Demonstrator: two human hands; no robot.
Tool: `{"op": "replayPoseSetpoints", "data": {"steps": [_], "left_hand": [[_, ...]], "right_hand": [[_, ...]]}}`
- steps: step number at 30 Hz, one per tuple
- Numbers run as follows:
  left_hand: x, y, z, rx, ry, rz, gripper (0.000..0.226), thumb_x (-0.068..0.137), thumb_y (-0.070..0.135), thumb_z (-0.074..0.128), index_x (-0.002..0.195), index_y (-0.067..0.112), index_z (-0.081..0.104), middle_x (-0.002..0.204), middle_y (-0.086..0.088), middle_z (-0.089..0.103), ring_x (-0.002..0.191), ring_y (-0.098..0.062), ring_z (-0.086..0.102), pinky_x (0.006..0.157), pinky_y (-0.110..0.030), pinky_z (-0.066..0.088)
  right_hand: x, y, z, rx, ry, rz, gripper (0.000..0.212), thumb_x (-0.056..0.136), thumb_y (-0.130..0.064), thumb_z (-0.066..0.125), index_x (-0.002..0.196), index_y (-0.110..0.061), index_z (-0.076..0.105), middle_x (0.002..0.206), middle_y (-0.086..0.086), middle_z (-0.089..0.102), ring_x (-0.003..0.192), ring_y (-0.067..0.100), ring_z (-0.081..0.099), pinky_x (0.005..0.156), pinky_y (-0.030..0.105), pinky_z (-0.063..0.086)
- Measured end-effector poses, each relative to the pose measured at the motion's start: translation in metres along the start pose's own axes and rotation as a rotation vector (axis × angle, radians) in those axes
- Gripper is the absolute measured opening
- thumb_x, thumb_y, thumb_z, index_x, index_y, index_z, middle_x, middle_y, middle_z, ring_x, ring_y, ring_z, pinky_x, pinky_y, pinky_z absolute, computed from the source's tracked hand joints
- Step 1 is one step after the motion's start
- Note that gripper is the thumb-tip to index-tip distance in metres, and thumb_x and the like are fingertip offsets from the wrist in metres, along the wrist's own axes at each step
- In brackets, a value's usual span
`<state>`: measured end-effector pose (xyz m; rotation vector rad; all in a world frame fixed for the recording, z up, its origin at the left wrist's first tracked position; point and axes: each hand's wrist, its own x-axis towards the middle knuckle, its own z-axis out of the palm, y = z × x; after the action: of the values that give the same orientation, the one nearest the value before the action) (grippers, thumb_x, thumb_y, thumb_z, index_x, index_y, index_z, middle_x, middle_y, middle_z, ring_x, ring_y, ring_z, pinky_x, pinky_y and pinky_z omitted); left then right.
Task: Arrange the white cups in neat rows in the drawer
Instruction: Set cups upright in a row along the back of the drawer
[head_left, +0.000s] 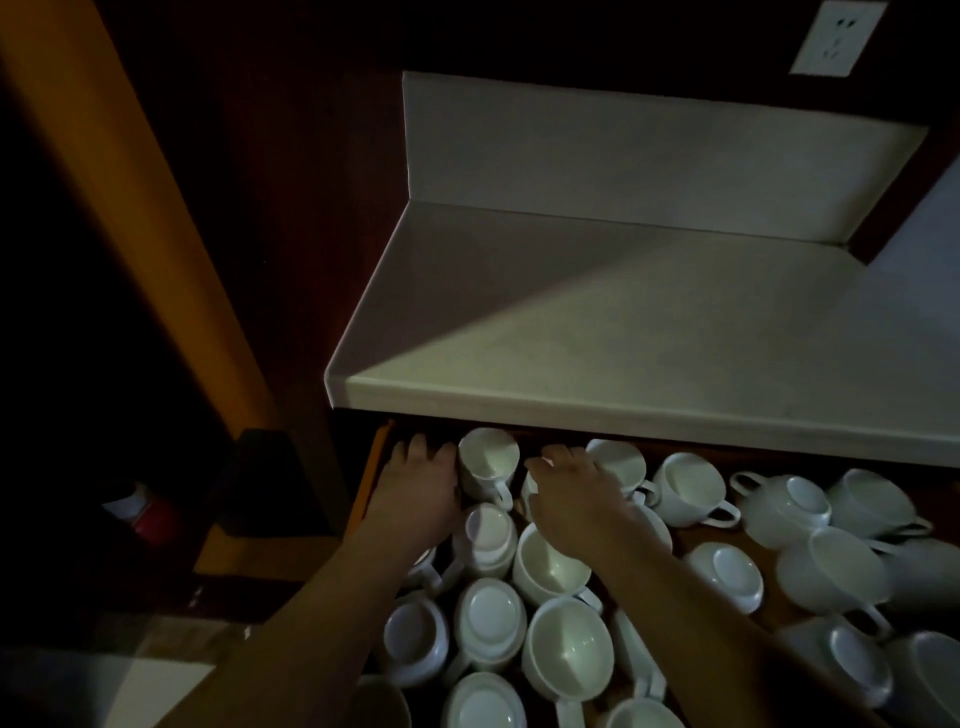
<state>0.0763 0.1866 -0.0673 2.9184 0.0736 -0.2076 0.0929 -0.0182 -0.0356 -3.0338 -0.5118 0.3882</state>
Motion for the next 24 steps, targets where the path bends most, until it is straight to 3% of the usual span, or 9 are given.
{"op": "replayPoseSetpoints", "data": {"steps": [2, 6, 12, 16, 20, 24], "left_hand": [[0.002, -0.001, 0.007, -0.021, -0.009, -0.033, 0.072, 0.077, 0.054, 0.024, 0.140, 0.021, 0.040, 0.138, -0.012, 0.047, 0.128, -0.036, 0.043, 0.104, -0.046, 0.043], [-0.006, 0.002, 0.007, -0.053, 0.033, -0.042, 0.053, 0.091, 0.037, 0.057, 0.140, 0.023, 0.041, 0.137, -0.011, 0.041, 0.118, -0.038, 0.046, 0.095, -0.043, 0.045], [-0.013, 0.003, 0.004, -0.044, -0.048, -0.030, 0.066, 0.090, 0.035, 0.062, 0.148, 0.025, 0.033, 0.140, -0.011, 0.038, 0.122, -0.038, 0.046, 0.094, -0.044, 0.048], [-0.023, 0.006, -0.003, -0.023, -0.084, -0.005, 0.060, 0.089, 0.033, 0.065, 0.143, 0.025, 0.038, 0.141, -0.009, 0.036, 0.123, -0.036, 0.045, 0.092, -0.043, 0.048], [-0.034, 0.008, -0.002, -0.031, -0.115, 0.042, 0.063, 0.088, 0.030, 0.065, 0.144, 0.031, 0.036, 0.143, -0.007, 0.035, 0.125, -0.034, 0.042, 0.095, -0.044, 0.049], [-0.045, 0.013, 0.000, 0.014, -0.120, 0.073, 0.066, 0.091, 0.026, 0.062, 0.148, 0.031, 0.030, 0.149, -0.008, 0.031, 0.129, -0.033, 0.038, 0.095, -0.041, 0.050]], "right_hand": [[0.002, -0.001, 0.000, -0.040, 0.004, 0.011, 0.051, 0.102, -0.039, 0.049, 0.149, -0.021, 0.044, 0.152, 0.004, 0.038, 0.140, 0.028, 0.034, 0.110, 0.045, 0.040], [0.004, -0.001, -0.003, -0.074, 0.002, 0.010, 0.043, 0.101, -0.032, 0.048, 0.143, -0.021, 0.049, 0.143, 0.004, 0.042, 0.134, 0.027, 0.036, 0.102, 0.042, 0.042], [-0.004, 0.006, -0.002, -0.094, -0.001, -0.052, 0.031, 0.099, -0.021, 0.048, 0.127, -0.023, 0.060, 0.133, 0.003, 0.049, 0.125, 0.024, 0.042, 0.093, 0.036, 0.046], [-0.009, 0.013, -0.001, -0.129, -0.048, -0.088, 0.030, 0.099, -0.018, 0.046, 0.124, -0.020, 0.062, 0.136, 0.004, 0.048, 0.128, 0.026, 0.040, 0.097, 0.037, 0.046], [-0.013, 0.008, -0.007, -0.027, -0.038, -0.057, 0.034, 0.102, -0.036, 0.048, 0.131, -0.021, 0.060, 0.139, 0.001, 0.047, 0.132, 0.025, 0.040, 0.103, 0.040, 0.043], [0.002, -0.008, -0.001, 0.077, 0.075, -0.049, 0.057, 0.099, -0.050, 0.049, 0.151, -0.030, 0.038, 0.144, 0.001, 0.045, 0.133, 0.024, 0.042, 0.107, 0.039, 0.041]]}}
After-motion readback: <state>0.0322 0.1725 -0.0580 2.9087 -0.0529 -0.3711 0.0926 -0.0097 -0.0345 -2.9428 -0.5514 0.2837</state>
